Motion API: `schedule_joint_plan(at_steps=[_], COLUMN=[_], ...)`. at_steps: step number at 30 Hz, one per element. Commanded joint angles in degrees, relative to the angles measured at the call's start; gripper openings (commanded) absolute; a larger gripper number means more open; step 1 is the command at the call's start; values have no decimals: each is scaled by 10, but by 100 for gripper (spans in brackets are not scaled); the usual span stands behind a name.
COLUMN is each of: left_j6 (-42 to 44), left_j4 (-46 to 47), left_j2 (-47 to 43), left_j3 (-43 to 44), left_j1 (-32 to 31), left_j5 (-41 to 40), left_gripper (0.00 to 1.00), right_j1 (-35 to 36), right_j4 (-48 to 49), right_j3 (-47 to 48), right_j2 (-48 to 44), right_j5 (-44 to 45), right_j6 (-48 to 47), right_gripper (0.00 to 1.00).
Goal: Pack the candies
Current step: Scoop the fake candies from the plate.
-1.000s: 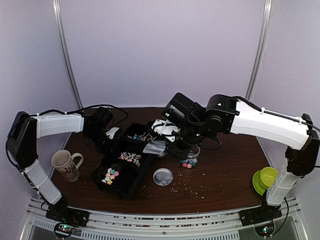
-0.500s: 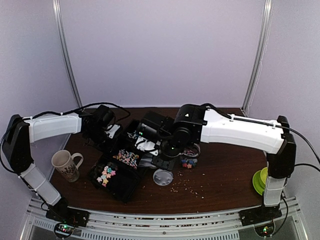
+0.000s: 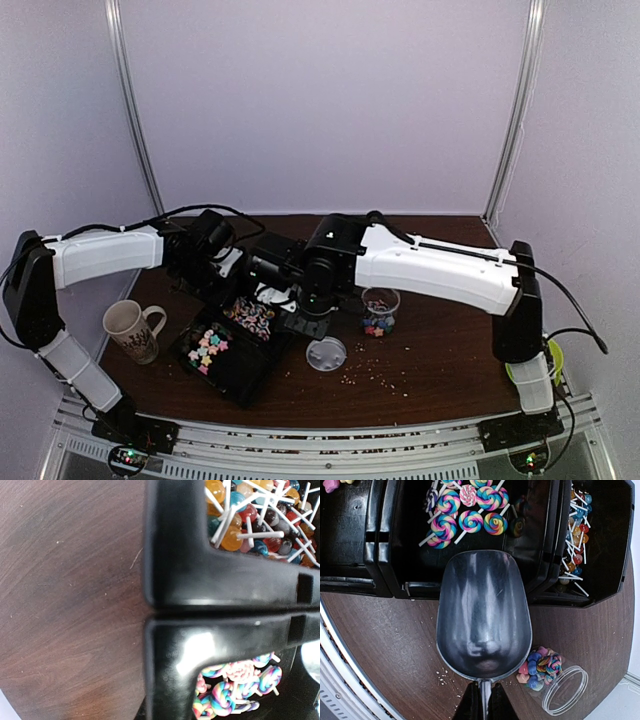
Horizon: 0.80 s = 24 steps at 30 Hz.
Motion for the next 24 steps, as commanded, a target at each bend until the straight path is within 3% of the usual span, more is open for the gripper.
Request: schedule_joint_plan(at_steps=[1, 19, 24], left_j6=[0, -8, -8], left_j4=[46, 77, 91], left_j2=[-35, -62, -73], left_j3=[35, 22, 15], left_j1=[-4, -5, -6], left_j5=[11, 30, 46], left_gripper=[0, 0, 0], right_j1=[0, -25, -31], right_j4=[-48, -48, 8], right_j3=[51, 152, 138], right_j2=[42, 170, 174], right_j5=[14, -3, -19], right_j6=[0, 35, 42], right_gripper=[0, 0, 0])
